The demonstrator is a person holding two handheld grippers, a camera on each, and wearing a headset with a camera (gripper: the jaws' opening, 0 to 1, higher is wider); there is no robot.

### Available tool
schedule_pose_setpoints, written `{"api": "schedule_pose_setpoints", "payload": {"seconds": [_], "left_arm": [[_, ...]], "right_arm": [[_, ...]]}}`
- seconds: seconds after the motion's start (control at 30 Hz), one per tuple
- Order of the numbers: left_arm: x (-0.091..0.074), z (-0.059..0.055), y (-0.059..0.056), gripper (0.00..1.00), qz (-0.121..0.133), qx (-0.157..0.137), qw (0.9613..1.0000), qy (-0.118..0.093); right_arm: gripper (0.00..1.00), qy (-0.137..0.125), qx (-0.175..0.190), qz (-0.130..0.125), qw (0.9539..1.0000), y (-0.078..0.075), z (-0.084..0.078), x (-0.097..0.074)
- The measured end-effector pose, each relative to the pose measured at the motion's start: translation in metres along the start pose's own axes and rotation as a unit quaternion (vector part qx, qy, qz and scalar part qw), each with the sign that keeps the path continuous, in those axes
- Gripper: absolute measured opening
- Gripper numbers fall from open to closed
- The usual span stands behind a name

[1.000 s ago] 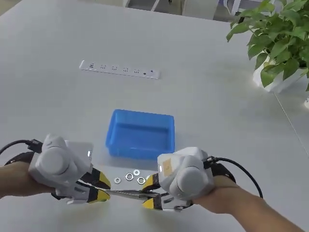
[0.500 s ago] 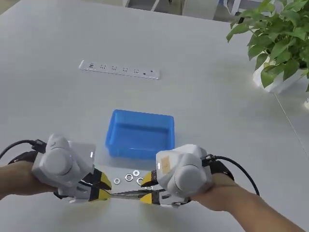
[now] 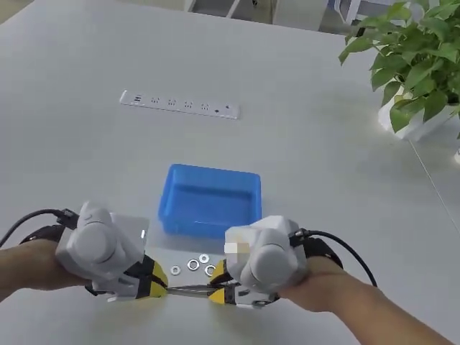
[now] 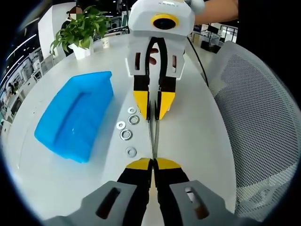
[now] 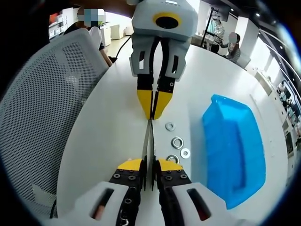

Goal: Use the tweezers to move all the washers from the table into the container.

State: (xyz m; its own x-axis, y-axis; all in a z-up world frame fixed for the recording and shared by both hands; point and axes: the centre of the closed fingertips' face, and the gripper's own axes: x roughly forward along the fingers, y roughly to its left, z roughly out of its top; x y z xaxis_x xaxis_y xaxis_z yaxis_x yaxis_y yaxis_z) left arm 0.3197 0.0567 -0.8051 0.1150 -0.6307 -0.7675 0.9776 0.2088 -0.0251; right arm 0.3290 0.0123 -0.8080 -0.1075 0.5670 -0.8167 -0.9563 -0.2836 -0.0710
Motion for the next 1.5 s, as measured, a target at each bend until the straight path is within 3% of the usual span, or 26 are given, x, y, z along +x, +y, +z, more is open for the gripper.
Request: {"api": "schedule_pose_setpoints", "payload": {"seconds": [0.17, 0.47, 1.1, 1.5], "left_arm": [[-0.001, 0.000, 0.000, 0.06, 0.000, 0.005, 1.0000, -0.001], [-0.018, 0.015, -0.004, 0.05, 0.003, 0.014, 0.9998, -0.013], [-0.057, 0.074, -0.008, 0.05, 0.005, 0.057, 0.9974, -0.043], [-0.061, 0.100, -0.008, 0.05, 0.001, 0.072, 0.9954, -0.063]], "right_arm": [[0.13, -0.001, 0.007, -0.002, 1.0000, 0.000, -0.001, 0.000], [0.12, -0.004, 0.021, -0.004, 0.9998, 0.001, 0.001, -0.002], [0.10, -0.031, 0.048, -0.024, 0.9981, 0.002, 0.019, -0.021], [0.10, -0.059, 0.066, -0.035, 0.9955, -0.002, 0.029, -0.020]]}}
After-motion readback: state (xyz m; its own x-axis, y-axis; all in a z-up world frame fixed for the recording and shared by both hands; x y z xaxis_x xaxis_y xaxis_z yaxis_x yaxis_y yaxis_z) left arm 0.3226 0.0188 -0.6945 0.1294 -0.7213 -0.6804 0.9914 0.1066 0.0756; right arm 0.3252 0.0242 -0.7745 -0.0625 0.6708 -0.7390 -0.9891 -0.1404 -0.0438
